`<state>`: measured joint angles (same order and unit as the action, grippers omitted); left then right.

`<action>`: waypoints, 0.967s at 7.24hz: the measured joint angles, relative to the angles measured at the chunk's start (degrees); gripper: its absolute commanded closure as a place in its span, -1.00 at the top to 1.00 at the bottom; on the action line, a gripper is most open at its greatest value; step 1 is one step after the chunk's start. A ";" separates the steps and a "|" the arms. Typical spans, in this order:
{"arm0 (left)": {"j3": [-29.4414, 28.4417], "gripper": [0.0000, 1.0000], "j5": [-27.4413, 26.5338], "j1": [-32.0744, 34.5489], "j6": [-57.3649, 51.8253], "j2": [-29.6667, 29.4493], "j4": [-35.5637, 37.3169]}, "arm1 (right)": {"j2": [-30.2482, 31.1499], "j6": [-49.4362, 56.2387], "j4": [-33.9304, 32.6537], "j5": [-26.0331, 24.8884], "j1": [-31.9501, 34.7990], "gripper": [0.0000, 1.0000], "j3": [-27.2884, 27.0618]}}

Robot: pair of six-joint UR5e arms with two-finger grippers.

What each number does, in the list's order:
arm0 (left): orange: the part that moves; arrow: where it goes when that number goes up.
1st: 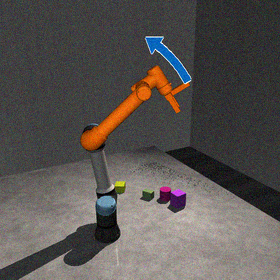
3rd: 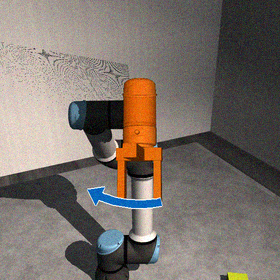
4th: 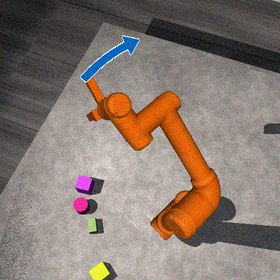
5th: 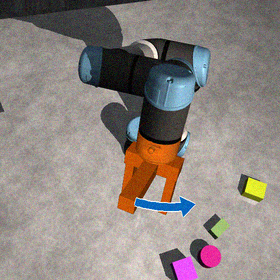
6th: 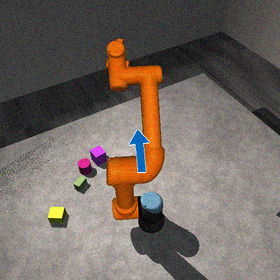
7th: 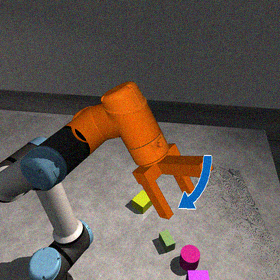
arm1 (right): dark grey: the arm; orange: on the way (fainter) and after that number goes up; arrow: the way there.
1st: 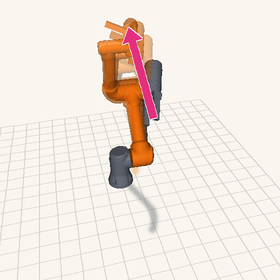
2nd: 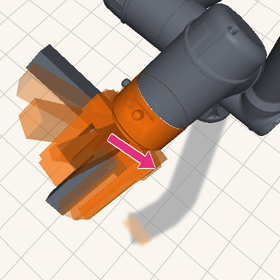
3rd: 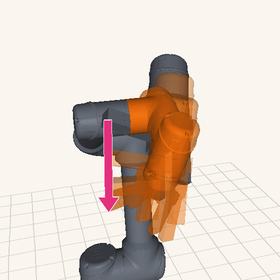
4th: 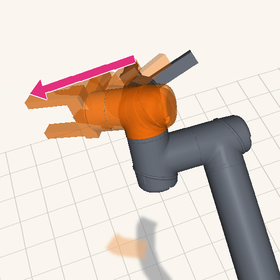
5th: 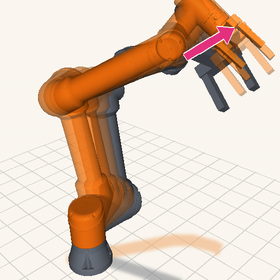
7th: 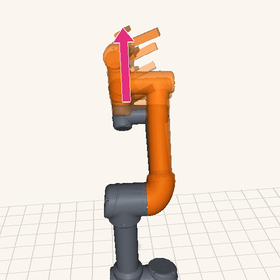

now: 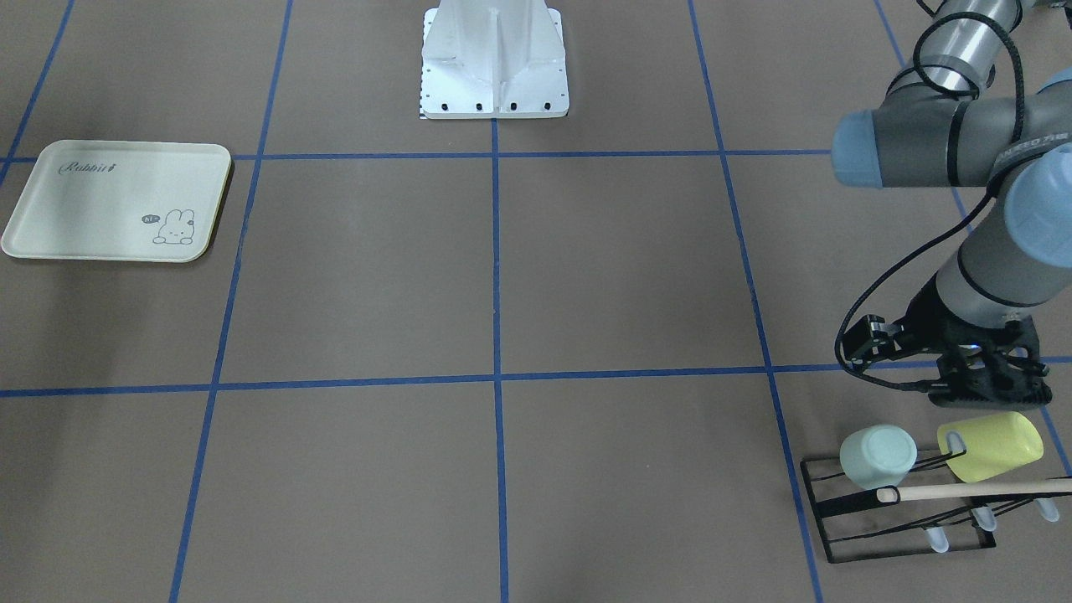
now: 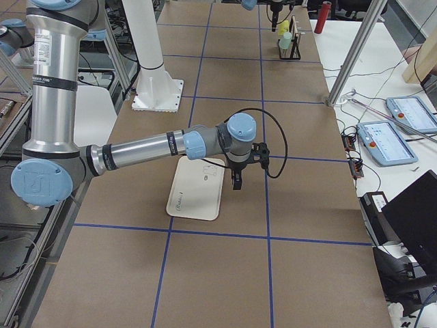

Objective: Left arm grabs green cup and hands to right arm on tray

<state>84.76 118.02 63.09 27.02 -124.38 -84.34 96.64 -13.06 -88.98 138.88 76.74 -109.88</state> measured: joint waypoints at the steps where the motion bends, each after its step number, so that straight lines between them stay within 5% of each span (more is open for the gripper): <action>1: -3.06 0.99 -2.36 -0.82 -0.21 -2.01 -0.42 | -0.06 0.03 0.02 -0.03 -0.11 1.00 0.09; 6: -15.60 0.94 -8.60 -2.43 -0.24 -8.21 -5.72 | -0.43 0.10 0.11 -0.32 -0.55 1.00 1.15; 7: -17.27 0.71 -8.97 -2.47 -0.40 -8.54 -7.50 | -0.56 0.10 0.12 -0.30 -0.58 1.00 1.42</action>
<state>67.49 109.05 60.61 26.62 -132.92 -91.84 96.07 -12.96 -88.86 138.57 76.15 -108.46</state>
